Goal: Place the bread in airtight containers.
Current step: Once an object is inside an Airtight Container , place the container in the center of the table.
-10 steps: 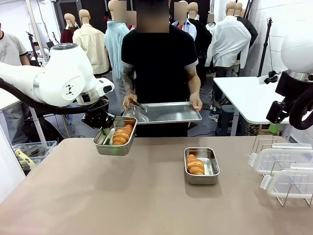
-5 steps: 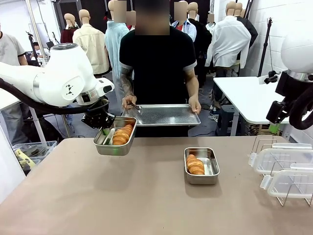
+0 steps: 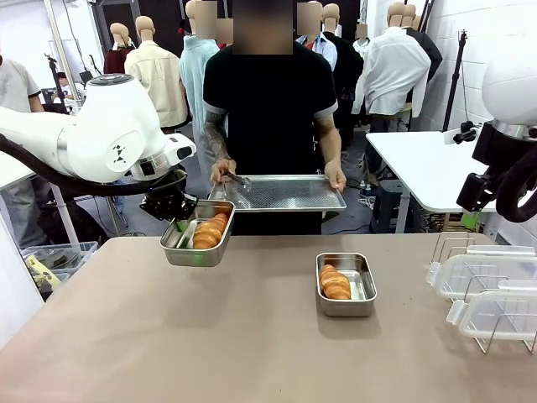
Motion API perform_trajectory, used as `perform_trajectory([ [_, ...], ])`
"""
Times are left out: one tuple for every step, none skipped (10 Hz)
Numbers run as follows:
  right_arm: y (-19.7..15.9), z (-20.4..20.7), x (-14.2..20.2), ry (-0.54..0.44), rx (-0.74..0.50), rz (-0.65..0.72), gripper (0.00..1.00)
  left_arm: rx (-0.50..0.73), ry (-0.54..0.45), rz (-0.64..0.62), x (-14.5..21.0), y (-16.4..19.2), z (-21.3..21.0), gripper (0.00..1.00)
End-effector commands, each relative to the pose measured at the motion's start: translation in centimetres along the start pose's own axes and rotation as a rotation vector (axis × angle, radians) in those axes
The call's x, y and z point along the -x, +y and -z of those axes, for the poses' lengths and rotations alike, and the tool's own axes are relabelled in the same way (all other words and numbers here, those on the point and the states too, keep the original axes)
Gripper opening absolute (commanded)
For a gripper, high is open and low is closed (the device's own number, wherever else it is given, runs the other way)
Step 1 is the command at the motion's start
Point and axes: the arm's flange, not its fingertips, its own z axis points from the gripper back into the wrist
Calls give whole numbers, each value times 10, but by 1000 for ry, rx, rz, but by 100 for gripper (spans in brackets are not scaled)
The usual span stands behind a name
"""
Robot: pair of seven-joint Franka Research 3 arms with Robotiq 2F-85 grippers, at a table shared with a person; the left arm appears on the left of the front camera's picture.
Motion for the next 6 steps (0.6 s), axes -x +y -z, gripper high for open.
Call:
perform_trajectory([
  [0,1,-4,-2,14,17,100,0,0,0,0,0,0,0],
  [0,1,-4,-2,14,17,100,-13,16,7,2,15,6,0],
  [0,1,-4,-2,14,17,100,3,56,9,4,37,17,0],
  [0,1,-4,-2,14,17,100,32,77,-7,3,58,34,0],
  [0,1,-4,-2,14,17,100,24,112,-60,1,77,52,0],
  [0,1,-4,-2,14,17,100,39,133,-86,1,93,65,0],
])
